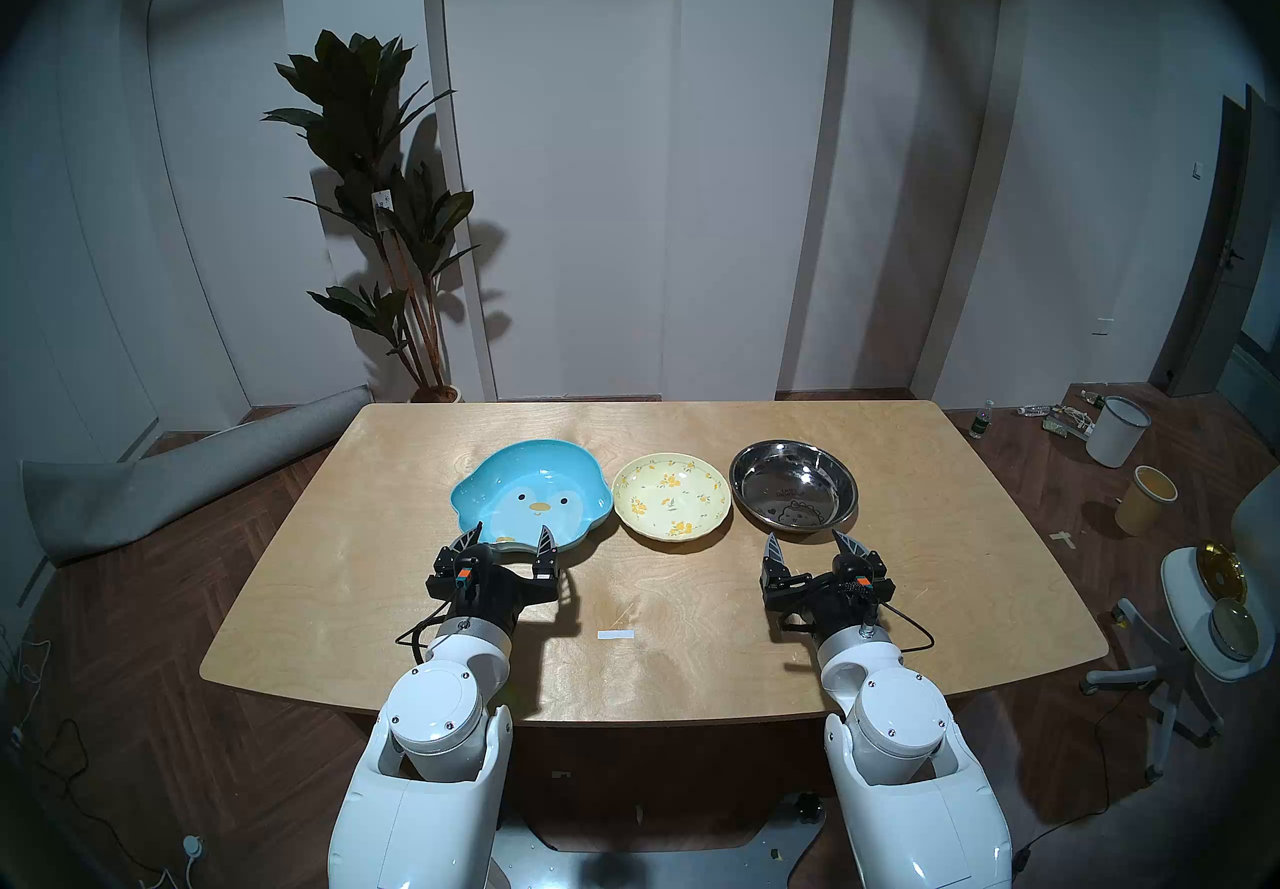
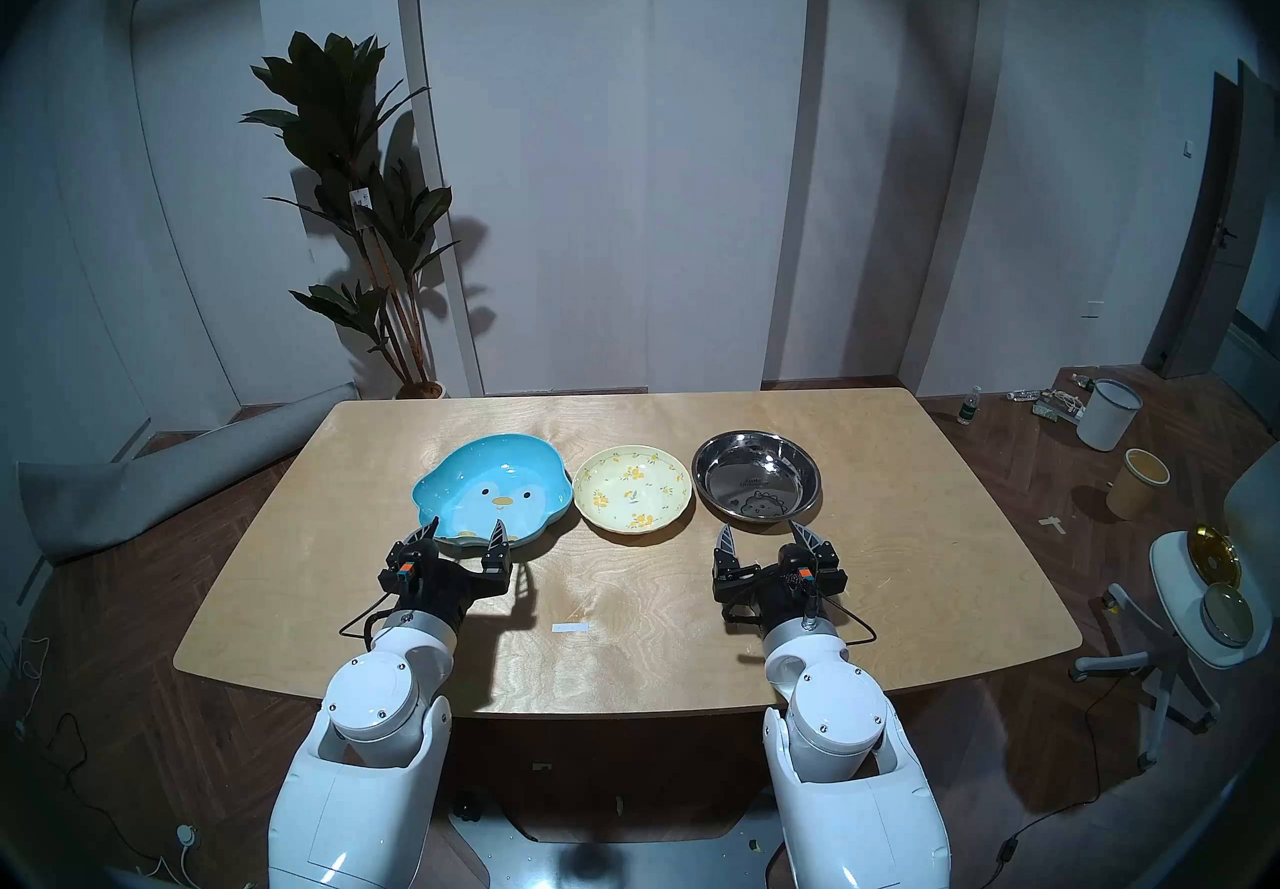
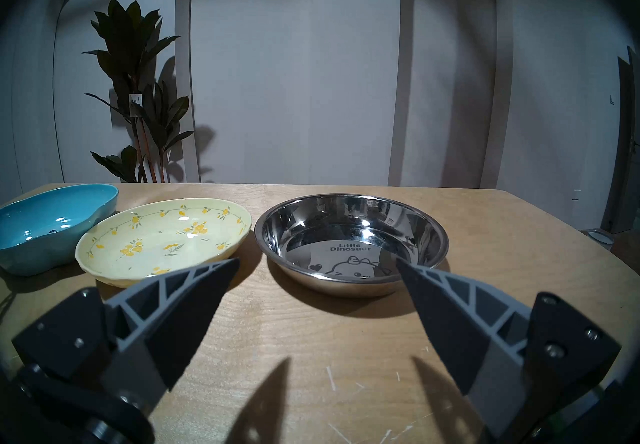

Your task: Stack the plates into one stack

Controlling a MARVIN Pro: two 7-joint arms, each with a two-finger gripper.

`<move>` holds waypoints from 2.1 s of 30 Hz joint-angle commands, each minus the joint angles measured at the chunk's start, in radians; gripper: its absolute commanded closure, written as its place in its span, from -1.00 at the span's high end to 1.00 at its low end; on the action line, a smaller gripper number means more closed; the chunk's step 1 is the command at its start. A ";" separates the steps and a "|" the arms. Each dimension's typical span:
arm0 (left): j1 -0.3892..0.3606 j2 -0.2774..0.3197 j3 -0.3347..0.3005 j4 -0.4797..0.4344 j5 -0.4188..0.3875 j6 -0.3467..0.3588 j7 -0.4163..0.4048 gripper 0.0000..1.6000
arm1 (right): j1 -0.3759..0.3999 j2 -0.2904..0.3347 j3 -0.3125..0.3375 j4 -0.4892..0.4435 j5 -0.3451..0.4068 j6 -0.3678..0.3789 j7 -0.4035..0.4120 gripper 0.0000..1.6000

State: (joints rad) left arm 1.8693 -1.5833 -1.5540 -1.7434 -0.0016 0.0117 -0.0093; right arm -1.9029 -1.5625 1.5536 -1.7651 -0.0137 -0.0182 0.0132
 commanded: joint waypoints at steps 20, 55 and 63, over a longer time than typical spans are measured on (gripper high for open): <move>-0.049 0.089 -0.186 -0.076 -0.104 0.020 -0.082 1.00 | -0.123 -0.070 0.083 -0.174 0.431 -0.108 -0.002 1.00; -0.068 0.087 -0.179 -0.081 -0.130 0.066 -0.100 1.00 | -0.080 -0.061 0.039 -0.273 1.014 -0.265 -0.350 1.00; -0.058 0.092 -0.160 -0.079 -0.118 0.060 -0.106 1.00 | -0.078 -0.057 0.030 -0.267 1.013 -0.292 -0.350 1.00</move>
State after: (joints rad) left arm 1.8043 -1.4944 -1.7257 -1.8026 -0.1256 0.0895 -0.1051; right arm -1.9940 -1.6260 1.5896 -2.0215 1.0038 -0.2784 -0.3604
